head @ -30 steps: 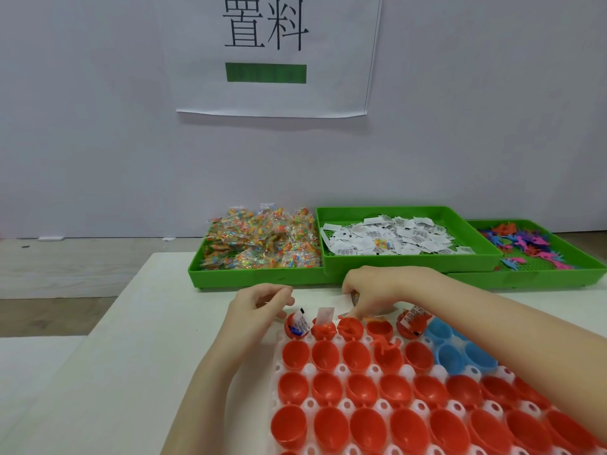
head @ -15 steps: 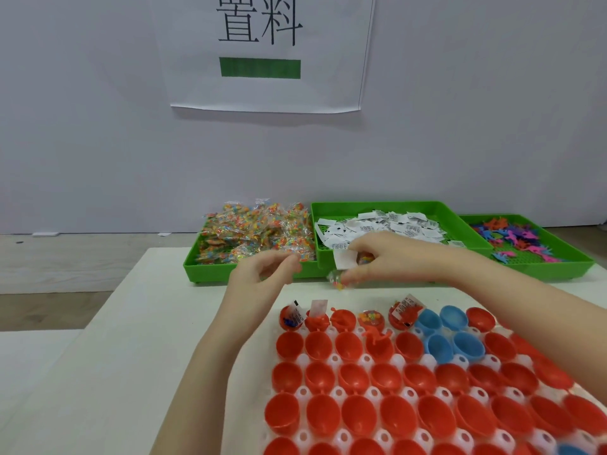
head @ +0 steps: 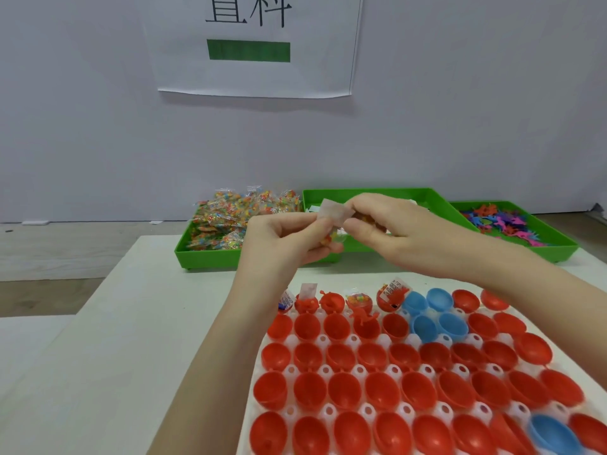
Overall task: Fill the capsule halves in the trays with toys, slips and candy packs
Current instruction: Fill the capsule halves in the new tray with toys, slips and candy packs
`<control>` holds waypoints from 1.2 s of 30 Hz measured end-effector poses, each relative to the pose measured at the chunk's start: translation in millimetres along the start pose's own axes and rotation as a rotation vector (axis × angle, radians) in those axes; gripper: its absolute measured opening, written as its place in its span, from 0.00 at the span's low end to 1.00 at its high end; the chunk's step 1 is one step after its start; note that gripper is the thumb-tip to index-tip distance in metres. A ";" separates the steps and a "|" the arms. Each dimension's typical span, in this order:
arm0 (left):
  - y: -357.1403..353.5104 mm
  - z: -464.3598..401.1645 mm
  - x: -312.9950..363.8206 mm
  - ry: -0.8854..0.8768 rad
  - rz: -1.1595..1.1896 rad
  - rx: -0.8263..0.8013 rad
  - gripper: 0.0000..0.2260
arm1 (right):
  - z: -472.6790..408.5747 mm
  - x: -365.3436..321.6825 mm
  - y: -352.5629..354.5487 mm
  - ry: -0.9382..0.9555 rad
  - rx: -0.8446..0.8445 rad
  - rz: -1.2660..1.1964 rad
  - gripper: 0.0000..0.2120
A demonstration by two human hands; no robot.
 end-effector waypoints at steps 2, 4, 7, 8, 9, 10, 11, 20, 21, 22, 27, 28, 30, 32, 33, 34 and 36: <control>-0.6 -0.1 -0.2 -0.016 -0.045 0.018 0.05 | 2.2 1.1 0.6 -0.023 0.034 -0.051 0.13; -0.8 -0.7 -1.2 -0.012 -0.096 0.029 0.06 | 3.3 3.6 1.6 -0.062 0.114 -0.091 0.11; -0.1 -1.7 -3.7 0.039 -0.142 0.027 0.07 | 5.4 8.7 3.7 -0.137 0.222 -0.309 0.11; -0.1 -1.8 -4.5 0.049 -0.162 0.019 0.07 | 6.8 9.1 4.3 -0.147 0.243 -0.389 0.11; -0.1 -2.2 -5.4 0.051 -0.179 0.014 0.08 | 8.4 8.5 4.5 -0.150 0.253 -0.451 0.10; 0.1 -2.3 -6.0 0.052 -0.190 0.010 0.08 | 9.7 7.8 4.1 -0.152 0.260 -0.503 0.09; 0.3 -2.6 -6.4 0.052 -0.200 0.005 0.08 | 10.4 6.9 3.7 -0.151 0.268 -0.554 0.10; -1.1 0.4 -3.2 0.038 -0.222 -0.146 0.06 | 8.4 -1.9 -7.8 -0.099 0.395 -0.554 0.08; -1.3 0.6 -2.7 0.037 -0.211 -0.162 0.06 | 7.7 -1.3 -9.1 -0.108 0.400 -0.591 0.08; -1.3 1.0 -2.3 0.037 -0.198 -0.171 0.06 | 7.2 -0.4 -9.9 -0.118 0.402 -0.630 0.07; 1.0 -0.5 -1.8 0.039 -0.152 -0.194 0.09 | 4.6 1.8 -12.0 -0.140 0.366 -0.744 0.13; 1.4 -0.7 -2.0 0.041 -0.152 -0.201 0.10 | 4.8 2.1 -12.7 -0.145 0.333 -0.732 0.14; 2.1 -1.3 -2.8 0.041 -0.175 -0.216 0.10 | 5.4 3.1 -14.1 -0.156 0.278 -0.693 0.15; 3.1 -1.5 -3.4 0.047 -0.204 -0.241 0.10 | 5.9 3.9 -13.8 -0.172 0.286 -0.654 0.14; 3.2 -1.4 -3.7 0.053 -0.209 -0.253 0.11 | 6.2 4.6 -12.9 -0.182 0.309 -0.635 0.13; 3.4 -1.5 -4.1 0.061 -0.205 -0.253 0.12 | 6.6 5.3 -11.6 -0.193 0.334 -0.628 0.11; 4.4 -1.9 -4.8 0.076 -0.178 -0.199 0.13 | 7.6 7.0 -9.3 -0.205 0.368 -0.668 0.10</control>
Point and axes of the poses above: each hand's wrist, its own z-axis away from the middle knuckle, its own y-axis out of the back of the hand, x = y × z, the point moved 2 cm from there along -z, towards the middle knuckle, and after that the axes turned 1 degree about x, right-handed, at the moved point
